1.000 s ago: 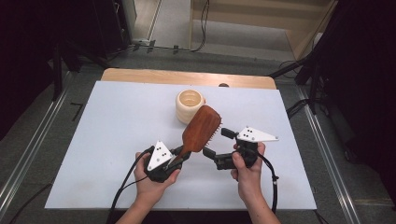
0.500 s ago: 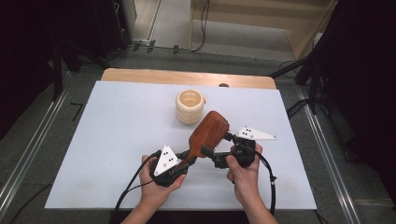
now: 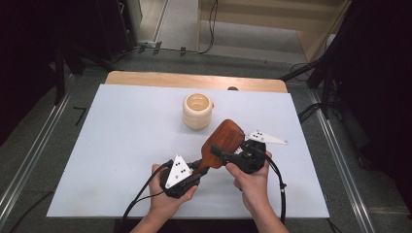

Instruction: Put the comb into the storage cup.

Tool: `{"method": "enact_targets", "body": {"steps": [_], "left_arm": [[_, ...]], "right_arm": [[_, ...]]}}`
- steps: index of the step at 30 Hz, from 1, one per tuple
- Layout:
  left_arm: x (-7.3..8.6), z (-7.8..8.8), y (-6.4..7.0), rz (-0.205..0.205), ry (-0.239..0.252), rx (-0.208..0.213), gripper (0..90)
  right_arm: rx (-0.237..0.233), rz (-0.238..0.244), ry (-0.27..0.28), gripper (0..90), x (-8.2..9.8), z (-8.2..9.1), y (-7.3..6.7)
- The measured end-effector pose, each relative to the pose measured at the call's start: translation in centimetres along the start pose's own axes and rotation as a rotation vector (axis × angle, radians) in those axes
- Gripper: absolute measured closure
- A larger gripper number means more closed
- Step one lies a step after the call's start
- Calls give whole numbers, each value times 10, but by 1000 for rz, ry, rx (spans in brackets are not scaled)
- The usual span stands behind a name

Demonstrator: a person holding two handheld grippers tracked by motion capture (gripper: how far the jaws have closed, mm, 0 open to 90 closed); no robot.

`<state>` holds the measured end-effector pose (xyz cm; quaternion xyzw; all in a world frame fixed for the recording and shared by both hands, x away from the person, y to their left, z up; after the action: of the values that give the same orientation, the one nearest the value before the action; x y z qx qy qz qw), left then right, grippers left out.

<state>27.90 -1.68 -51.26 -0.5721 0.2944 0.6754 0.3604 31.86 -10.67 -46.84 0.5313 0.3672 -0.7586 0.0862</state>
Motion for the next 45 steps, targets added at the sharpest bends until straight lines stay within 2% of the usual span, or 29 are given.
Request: {"method": "enact_targets", "body": {"steps": [4, 9, 12, 18, 21, 22, 25, 28, 31, 38, 39, 41, 42, 45], "left_arm": [[0, -1, 3, -14, 3, 1, 722], [1, -2, 6, -22, 5, 3, 722], [2, -2, 5, -23, 1, -1, 721], [5, -5, 5, -25, 0, -6, 719], [7, -7, 6, 17, -12, 27, 713], [7, -8, 6, 36, -10, 37, 694], [3, -6, 5, 53, 16, 56, 528], [-2, -4, 2, 63, 32, 49, 360], [-5, -1, -4, 96, 41, 53, 227], [-8, 11, -24, 109, 51, 24, 104], [-9, 13, -27, 121, 57, 9, 67], [-10, 20, -33, 150, 76, 16, 27], [-10, 22, -36, 152, 81, 11, 4], [-9, 29, -43, 143, 91, 3, 0]], "right_arm": [[21, -4, -9, 153, 2, -1, 3], [23, -42, -23, 217, 5, -2, 4], [24, -49, -26, 270, 6, -2, 5], [-42, -112, -31, 379, 7, -2, 3], [-79, -153, -17, 443, 9, 0, 2], [-84, -143, -6, 464, 9, 1, 2], [-65, -72, 20, 494, 6, 3, 1], [-88, -69, 57, 501, -2, 8, 0], [-79, -34, 82, 503, -9, 13, 2], [-96, 6, 115, 505, -19, 20, 1], [-95, 9, 117, 505, -20, 21, 1], [-94, 17, 119, 505, -21, 21, 1], [-95, 21, 123, 504, -21, 22, 2], [-111, 32, 133, 504, -23, 23, 1]]}}
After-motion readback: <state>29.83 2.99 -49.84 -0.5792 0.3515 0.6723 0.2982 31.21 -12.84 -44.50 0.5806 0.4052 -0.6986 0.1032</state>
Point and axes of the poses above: each handheld gripper's, and its own axes: z roughly backward along the jaws, x roughly out of its underside, y roughly to its right, the point moved 10 cm from there along -z, roughly forward along the jaws, and after that the axes turned 12 degrees about y, right-handed, at the moved point
